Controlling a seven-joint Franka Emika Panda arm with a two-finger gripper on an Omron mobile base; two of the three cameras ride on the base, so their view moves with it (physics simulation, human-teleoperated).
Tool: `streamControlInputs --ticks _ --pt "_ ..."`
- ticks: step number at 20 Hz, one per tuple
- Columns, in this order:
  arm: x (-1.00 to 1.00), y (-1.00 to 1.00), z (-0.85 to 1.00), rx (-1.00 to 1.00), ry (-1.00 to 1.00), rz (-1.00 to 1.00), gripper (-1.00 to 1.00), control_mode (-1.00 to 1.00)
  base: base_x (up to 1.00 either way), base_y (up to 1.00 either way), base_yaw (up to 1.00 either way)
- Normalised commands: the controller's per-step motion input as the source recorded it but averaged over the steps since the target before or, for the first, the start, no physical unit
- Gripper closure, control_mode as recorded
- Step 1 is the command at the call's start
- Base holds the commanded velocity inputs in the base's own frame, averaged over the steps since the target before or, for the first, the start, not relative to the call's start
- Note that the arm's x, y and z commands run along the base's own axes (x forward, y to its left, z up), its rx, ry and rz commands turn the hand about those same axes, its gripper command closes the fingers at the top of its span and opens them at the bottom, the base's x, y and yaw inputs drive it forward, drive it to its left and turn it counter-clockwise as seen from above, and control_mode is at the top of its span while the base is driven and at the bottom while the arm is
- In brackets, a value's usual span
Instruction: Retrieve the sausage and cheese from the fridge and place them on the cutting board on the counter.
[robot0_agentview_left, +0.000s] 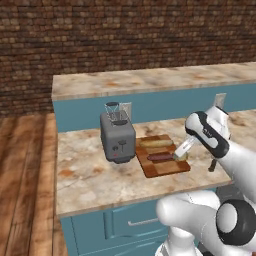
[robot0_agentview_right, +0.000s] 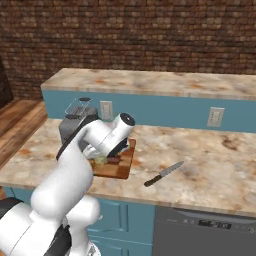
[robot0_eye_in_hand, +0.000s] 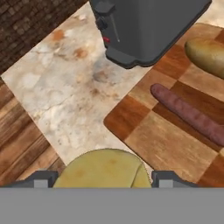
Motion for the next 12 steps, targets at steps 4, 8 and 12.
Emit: streamControlInputs --ticks 4,8,12 --pt "0.19 0.23 -0.56 0.12 0.00 0.03 1.00 -1.00 0.00 0.00 0.00" --pt "0.40 0.18 -0.36 0.16 0.00 0.00 1.00 -1.00 0.00 0.00 0.00" --pt "0.08 0.13 -0.46 0.13 0.00 0.02 1.00 -1.00 0.00 0.00 0.00"
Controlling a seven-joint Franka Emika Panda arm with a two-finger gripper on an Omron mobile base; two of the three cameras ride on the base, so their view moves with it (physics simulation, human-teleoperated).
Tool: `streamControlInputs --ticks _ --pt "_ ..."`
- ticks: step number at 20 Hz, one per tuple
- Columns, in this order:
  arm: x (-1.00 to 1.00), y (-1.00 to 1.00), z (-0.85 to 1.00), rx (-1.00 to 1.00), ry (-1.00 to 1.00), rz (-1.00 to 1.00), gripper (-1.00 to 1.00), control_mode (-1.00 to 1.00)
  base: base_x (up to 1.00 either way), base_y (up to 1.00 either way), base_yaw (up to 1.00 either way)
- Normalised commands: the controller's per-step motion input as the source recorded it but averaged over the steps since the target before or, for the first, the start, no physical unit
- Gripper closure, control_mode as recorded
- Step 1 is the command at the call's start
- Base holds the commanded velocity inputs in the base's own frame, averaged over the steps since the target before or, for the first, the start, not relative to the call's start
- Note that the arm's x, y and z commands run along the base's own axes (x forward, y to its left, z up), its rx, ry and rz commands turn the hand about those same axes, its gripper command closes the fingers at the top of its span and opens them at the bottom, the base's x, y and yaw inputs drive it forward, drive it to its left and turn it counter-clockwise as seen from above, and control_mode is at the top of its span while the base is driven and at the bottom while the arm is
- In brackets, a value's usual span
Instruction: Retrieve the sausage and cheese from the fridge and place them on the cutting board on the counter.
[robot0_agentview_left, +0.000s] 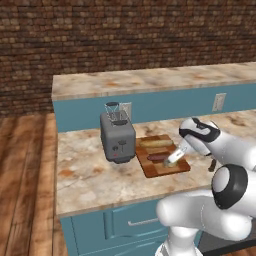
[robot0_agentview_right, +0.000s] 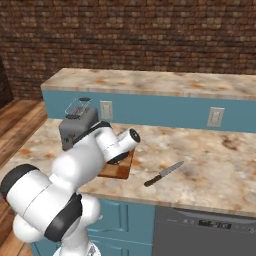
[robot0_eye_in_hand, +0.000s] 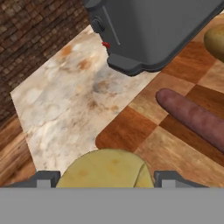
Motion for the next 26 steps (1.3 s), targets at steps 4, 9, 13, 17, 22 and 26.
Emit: streamControlInputs --ticks 4,9,13,17,22,26 --pt "0.03 0.14 -0.45 0.04 0.00 0.02 1.00 -1.00 0.00 0.00 0.00" --pt "0.23 0.17 -0.25 -0.01 -0.03 0.00 1.00 -1.00 0.00 0.00 0.00" --pt "0.16 0.18 -0.28 -0.03 -0.09 0.00 1.00 -1.00 0.00 0.00 0.00" --pt "0.18 0.04 -0.21 -0.05 -0.10 0.00 1.00 -1.00 0.00 0.00 0.00" --pt "0.09 0.00 -0.19 -0.10 -0.09 0.00 1.00 -1.00 0.00 0.00 0.00" --pt "0.10 0.00 -0.27 -0.13 -0.14 0.00 1.00 -1.00 0.00 0.00 0.00"
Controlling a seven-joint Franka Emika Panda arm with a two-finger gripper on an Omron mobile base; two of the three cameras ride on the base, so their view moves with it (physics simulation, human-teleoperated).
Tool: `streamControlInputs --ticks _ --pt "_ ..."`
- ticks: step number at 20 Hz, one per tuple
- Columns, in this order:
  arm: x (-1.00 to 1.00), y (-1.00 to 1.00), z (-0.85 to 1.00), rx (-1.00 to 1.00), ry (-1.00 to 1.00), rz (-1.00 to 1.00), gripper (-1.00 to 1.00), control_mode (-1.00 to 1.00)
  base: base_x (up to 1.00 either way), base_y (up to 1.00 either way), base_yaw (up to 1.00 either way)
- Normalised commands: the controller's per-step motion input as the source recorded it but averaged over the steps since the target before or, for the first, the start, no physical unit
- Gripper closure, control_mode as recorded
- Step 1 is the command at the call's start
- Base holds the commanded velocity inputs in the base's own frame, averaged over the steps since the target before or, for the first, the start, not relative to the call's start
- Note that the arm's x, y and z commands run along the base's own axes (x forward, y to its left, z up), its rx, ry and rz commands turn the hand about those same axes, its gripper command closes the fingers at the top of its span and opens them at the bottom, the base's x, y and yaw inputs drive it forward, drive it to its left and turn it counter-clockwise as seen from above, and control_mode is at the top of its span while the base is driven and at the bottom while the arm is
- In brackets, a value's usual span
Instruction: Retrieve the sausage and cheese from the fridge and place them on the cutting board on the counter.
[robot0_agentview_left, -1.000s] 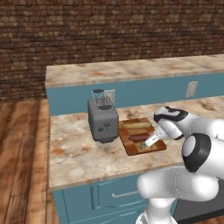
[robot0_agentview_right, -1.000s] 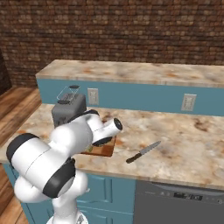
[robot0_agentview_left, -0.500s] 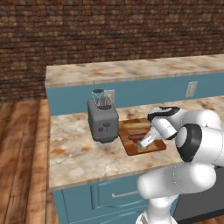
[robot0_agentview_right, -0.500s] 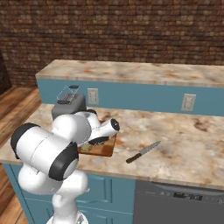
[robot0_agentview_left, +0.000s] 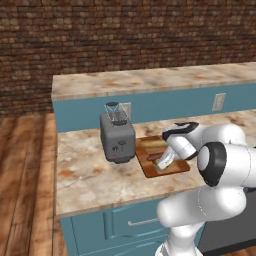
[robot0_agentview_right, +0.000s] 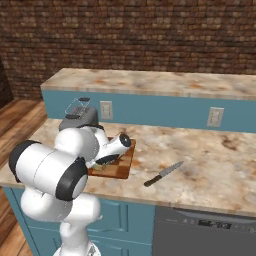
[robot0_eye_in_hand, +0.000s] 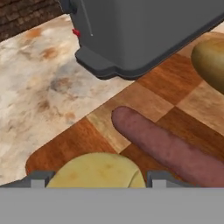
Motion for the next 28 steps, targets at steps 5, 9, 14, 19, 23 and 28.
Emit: streamControlInputs --ticks 5,9,14,19,23,28 --pt "0.12 0.00 -0.29 -0.16 -0.19 0.00 1.00 -1.00 0.00 0.00 0.00" --pt "0.14 -0.04 -0.22 -0.09 -0.12 0.00 1.00 -1.00 0.00 0.00 0.00" --pt "0.00 -0.05 -0.30 -0.01 0.00 0.00 1.00 -1.00 0.00 0.00 0.00" --pt "0.00 -0.17 -0.16 0.00 0.00 0.00 -1.00 -1.00 0.00 0.00 0.00" --pt "-0.15 -0.17 -0.04 0.00 -0.01 0.00 -1.00 -1.00 0.00 0.00 0.00" --pt "-0.06 -0.03 -0.03 0.00 0.00 0.00 -1.00 -1.00 0.00 0.00 0.00"
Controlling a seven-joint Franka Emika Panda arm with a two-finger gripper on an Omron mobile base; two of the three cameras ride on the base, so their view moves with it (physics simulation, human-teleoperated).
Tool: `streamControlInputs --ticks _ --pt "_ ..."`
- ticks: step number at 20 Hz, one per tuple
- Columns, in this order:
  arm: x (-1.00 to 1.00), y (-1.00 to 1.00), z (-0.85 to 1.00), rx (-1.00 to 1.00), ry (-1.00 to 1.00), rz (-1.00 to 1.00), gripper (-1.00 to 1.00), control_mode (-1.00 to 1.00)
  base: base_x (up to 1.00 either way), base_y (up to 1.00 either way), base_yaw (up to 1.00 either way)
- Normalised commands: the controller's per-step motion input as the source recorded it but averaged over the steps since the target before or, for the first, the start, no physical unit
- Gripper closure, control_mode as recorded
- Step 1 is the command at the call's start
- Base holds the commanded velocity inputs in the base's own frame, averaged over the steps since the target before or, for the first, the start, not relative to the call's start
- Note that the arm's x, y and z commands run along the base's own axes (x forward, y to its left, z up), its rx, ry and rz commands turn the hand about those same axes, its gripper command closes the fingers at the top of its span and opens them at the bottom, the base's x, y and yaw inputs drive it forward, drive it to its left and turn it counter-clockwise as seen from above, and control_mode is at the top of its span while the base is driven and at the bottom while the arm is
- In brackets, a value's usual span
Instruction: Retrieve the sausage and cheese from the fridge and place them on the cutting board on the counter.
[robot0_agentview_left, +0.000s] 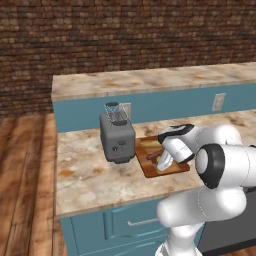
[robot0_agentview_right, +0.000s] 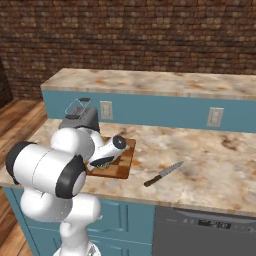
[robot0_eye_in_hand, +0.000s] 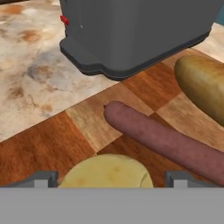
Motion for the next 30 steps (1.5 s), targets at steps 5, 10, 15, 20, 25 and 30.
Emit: streamControlInputs --ticks 5,10,15,20,25,30 --pt "0.01 0.00 0.05 0.00 0.00 0.00 -1.00 -1.00 0.00 0.00 0.00" --pt "-0.12 0.00 0.31 0.00 0.00 0.00 -1.00 -1.00 0.00 0.00 0.00" --pt "-0.35 0.00 0.43 0.00 0.00 -0.05 -1.00 -1.00 0.00 0.00 0.00" --pt "-0.33 0.00 0.41 -0.01 0.05 -0.10 -1.00 -1.00 0.00 0.00 0.00" --pt "-0.41 0.00 0.42 0.00 0.05 -0.12 -1.00 -1.00 0.00 0.00 0.00" --pt "-0.62 -0.02 0.31 0.00 -0.01 -0.07 -1.00 -1.00 0.00 0.00 0.00"
